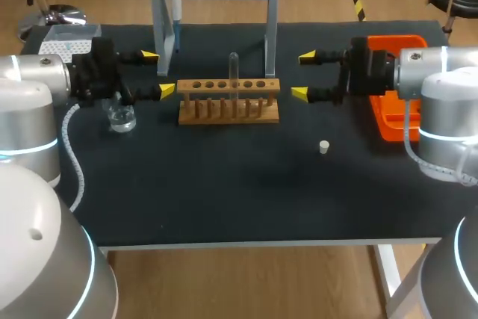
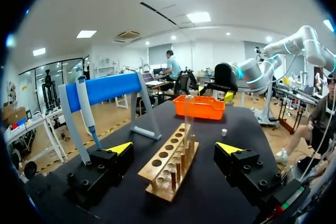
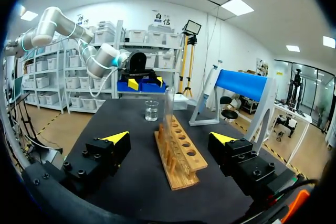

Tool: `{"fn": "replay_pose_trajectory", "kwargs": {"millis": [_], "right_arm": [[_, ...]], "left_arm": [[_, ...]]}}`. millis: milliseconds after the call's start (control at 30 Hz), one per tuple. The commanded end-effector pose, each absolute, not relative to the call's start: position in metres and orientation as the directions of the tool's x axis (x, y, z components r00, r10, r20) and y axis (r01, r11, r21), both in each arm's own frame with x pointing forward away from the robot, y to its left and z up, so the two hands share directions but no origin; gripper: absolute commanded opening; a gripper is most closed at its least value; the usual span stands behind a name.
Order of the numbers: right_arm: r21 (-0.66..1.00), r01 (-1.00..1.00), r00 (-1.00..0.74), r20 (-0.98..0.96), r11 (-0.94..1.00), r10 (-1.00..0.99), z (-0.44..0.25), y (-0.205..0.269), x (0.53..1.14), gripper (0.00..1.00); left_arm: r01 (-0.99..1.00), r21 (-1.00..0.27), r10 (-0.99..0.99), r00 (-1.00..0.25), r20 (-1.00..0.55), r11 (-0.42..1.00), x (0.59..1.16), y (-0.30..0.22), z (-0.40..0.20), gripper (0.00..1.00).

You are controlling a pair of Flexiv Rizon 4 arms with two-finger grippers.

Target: Invert the test tube, pick up the pipette, mount the tip to pipette, aspirate from beaker and dispense into the tube, eject the tip, return the pipette, and cap with the stopper.

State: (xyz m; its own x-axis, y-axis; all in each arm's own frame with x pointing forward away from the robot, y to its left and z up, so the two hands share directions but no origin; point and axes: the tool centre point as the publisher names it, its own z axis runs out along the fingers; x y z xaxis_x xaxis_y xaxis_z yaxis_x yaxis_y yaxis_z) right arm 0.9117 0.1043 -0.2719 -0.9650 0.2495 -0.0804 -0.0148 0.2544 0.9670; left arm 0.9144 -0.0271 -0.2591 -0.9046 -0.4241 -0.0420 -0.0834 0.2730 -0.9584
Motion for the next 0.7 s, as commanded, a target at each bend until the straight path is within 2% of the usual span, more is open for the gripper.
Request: {"fn": "replay_pose_trajectory", "kwargs": {"millis": [33,433,700], "right_arm": [[0.967,-0.015,-0.964,-0.082,0.255,0.252,-0.272,0.105,0.911,1.0],[0.967,-0.015,-0.964,-0.082,0.255,0.252,-0.272,0.105,0.911,1.0],[0.985,-0.053,-0.992,-0.071,0.161,0.108,-0.263,0.143,0.934,1.0]], "left_arm": [[-0.082,-0.959,-0.423,-0.905,-0.042,0.272,0.914,-0.027,-0.259,1.0],[-0.082,-0.959,-0.423,-0.905,-0.042,0.272,0.914,-0.027,-0.259,1.0],[-0.082,-0.959,-0.423,-0.905,-0.042,0.272,0.914,-0.027,-0.259,1.0]]}}
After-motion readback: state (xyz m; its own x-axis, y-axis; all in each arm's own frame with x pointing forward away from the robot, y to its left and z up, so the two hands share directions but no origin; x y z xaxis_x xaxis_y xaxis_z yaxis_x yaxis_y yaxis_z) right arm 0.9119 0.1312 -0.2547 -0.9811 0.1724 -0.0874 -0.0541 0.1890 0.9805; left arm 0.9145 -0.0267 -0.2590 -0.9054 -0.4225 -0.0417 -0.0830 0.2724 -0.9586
